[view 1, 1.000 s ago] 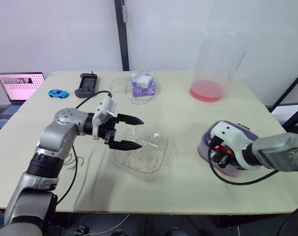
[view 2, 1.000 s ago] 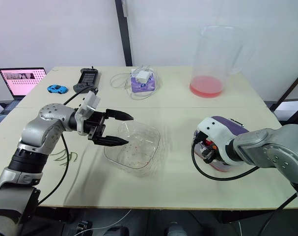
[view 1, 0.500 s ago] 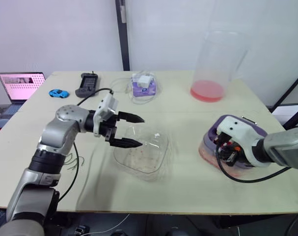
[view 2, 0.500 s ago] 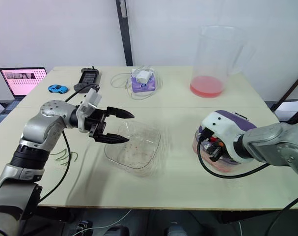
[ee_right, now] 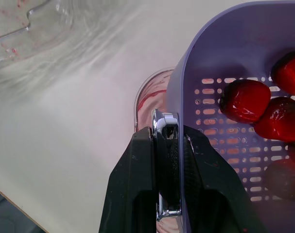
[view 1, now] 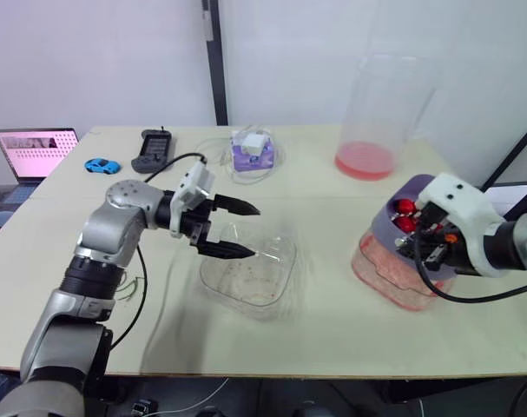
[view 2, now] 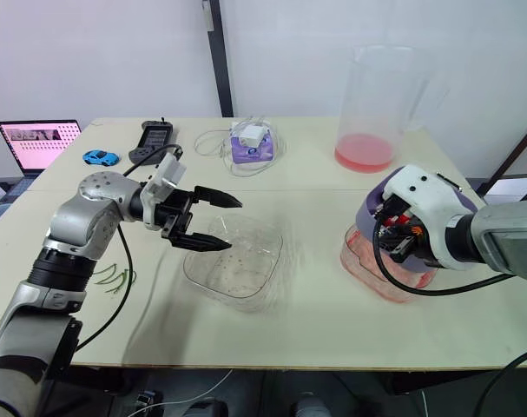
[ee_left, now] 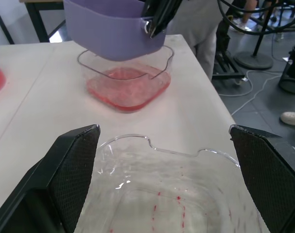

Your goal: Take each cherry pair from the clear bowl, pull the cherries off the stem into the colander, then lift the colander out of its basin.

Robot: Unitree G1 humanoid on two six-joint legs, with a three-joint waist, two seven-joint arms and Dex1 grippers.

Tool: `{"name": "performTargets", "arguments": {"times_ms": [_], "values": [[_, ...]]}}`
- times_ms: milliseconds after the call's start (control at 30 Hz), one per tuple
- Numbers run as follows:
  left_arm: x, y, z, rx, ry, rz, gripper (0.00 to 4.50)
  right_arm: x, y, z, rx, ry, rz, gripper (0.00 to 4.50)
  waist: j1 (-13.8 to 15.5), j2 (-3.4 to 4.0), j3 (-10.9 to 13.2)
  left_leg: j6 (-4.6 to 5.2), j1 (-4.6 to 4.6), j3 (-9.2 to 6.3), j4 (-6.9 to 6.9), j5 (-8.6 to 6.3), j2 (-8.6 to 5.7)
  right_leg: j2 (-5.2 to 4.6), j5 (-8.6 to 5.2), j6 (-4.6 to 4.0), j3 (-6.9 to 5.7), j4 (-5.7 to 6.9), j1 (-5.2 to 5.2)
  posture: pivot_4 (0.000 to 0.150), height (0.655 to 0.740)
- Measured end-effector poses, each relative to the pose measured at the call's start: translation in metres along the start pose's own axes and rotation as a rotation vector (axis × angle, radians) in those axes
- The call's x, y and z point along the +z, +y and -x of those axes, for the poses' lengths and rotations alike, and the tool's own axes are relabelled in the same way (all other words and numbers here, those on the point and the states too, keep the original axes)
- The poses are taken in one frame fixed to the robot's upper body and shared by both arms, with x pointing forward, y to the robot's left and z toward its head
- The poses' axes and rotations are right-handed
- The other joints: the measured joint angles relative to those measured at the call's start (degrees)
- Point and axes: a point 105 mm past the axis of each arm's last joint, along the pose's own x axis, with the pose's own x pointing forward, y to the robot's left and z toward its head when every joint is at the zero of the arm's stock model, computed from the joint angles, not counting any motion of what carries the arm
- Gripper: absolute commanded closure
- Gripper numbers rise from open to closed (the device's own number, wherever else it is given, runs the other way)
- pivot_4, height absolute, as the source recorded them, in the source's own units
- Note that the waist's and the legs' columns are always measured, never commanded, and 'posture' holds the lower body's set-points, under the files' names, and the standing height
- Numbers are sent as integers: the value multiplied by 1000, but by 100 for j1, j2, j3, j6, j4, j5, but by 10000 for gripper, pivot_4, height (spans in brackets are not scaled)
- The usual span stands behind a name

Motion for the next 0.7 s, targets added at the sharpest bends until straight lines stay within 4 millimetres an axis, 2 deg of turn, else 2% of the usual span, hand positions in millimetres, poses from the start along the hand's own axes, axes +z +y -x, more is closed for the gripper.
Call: {"name": "performTargets", "arguments": {"times_ms": [200,367,533,700], "values": [[-2,0,1,0,10,-7,0,9,-1,10,14,-81,-29,43027,12,0,0,0,0,0,0,0,0,-1,0,0,0,0,1,1500,7332],[-5,1,1,-3,21,-8,0,9,1,10,59,-145,-90,43026,7,-1,0,0,0,1,1,0,0,0,0,0,1,1,1,1500,7332],[-4,1,1,-5,24,-11,0,-9,3,-1,124,-170,-230,43026,19,-1,-1,0,-1,2,2,0,-2,-3,0,0,1,3,2,1500,7332],[-4,1,1,-4,24,-11,0,-9,1,3,106,-175,-232,43027,2,-1,-1,0,0,0,2,0,0,0,0,0,0,4,2,1500,7332]]}}
